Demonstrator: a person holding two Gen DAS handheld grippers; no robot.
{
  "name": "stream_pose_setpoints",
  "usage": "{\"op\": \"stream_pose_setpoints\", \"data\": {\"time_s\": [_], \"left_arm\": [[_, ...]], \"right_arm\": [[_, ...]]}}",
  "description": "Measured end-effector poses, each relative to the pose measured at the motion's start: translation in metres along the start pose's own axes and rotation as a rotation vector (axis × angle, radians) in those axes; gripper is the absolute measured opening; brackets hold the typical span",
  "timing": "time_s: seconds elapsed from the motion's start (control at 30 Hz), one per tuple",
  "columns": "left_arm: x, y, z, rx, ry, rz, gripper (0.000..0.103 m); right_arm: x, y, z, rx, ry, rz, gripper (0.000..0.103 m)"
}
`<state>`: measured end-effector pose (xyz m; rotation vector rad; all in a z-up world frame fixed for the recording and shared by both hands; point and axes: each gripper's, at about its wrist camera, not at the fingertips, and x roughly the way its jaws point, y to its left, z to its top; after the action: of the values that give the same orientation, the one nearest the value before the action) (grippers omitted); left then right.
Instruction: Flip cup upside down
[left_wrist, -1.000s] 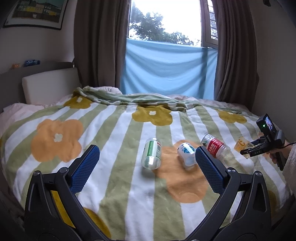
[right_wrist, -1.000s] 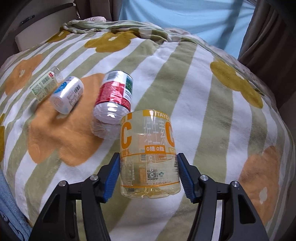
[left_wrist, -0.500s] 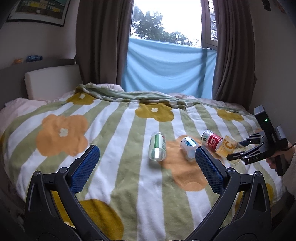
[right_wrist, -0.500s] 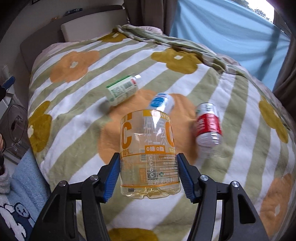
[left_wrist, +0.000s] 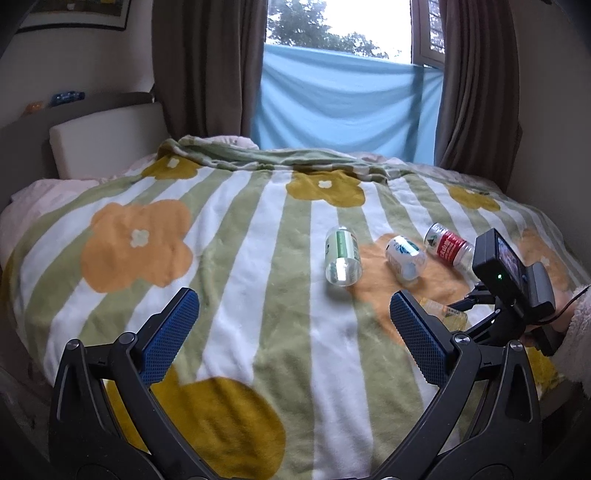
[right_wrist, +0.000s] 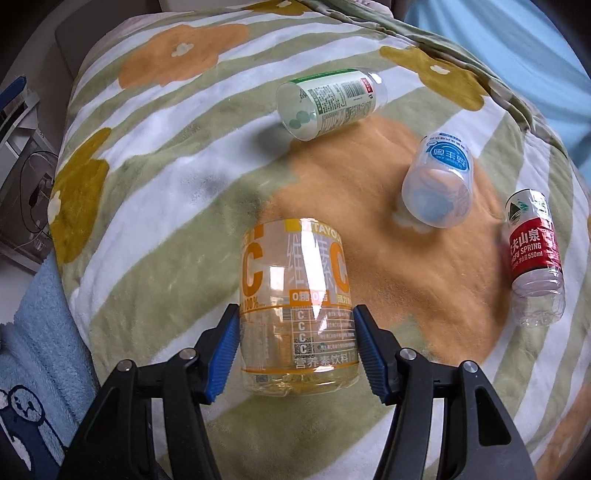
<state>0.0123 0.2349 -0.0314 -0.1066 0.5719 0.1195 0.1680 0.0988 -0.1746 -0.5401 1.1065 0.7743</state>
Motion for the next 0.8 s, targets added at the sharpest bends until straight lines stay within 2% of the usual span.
{"op": "stream_pose_setpoints", "data": {"time_s": [0.1,0.2,0.23,0.27,0.3,0.4,0.47,0.53,0.6,0.63,0.7,0.77,0.8], "left_arm": [[0.005,-0.005,-0.003,0.015,0.016,-0.008,0.103],[0.005,-0.010,-0.005,0.027,0.016,-0.021,0.103],[0.005,-0.011,-0.004,0.031,0.016,-0.025,0.103],[0.004,-0.012,-0.003,0.034,0.015,-0.027,0.103],[0.004,-0.012,-0.003,0.036,0.018,-0.026,0.103],[0.006,-0.016,-0.002,0.046,0.031,-0.046,0.103],[0.006,-0.020,0.003,0.084,0.024,-0.082,0.103],[0.006,-0.032,0.012,0.201,-0.002,-0.119,0.103],[0.014,-0.052,0.022,0.396,0.006,-0.174,0.103],[0.019,-0.062,0.024,0.482,0.010,-0.209,0.103],[0.031,-0.089,0.025,0.703,0.003,-0.330,0.103],[0.047,-0.115,0.022,0.893,0.045,-0.445,0.103],[0.058,-0.136,0.015,1.018,0.093,-0.498,0.103]], "right_arm": [[0.003,0.000,-0.001,0.011,0.005,-0.008,0.057],[0.005,-0.001,-0.002,0.029,0.020,0.025,0.058],[0.005,-0.002,-0.003,0.040,0.014,0.030,0.069],[0.004,-0.003,-0.003,0.054,0.007,0.031,0.091],[0.003,-0.005,-0.004,0.071,0.005,0.032,0.100],[-0.006,-0.010,-0.004,0.120,-0.016,0.037,0.103],[-0.023,-0.013,-0.007,0.139,-0.071,0.039,0.103],[-0.045,-0.014,-0.013,0.155,-0.105,0.038,0.103],[-0.069,-0.011,-0.020,0.149,-0.102,0.021,0.103],[-0.087,-0.009,-0.027,0.148,-0.146,-0.011,0.103],[-0.118,-0.004,-0.044,0.173,-0.253,-0.057,0.103],[-0.137,0.000,-0.062,0.216,-0.323,-0.065,0.103],[-0.143,0.002,-0.071,0.241,-0.347,-0.073,0.103]]}}
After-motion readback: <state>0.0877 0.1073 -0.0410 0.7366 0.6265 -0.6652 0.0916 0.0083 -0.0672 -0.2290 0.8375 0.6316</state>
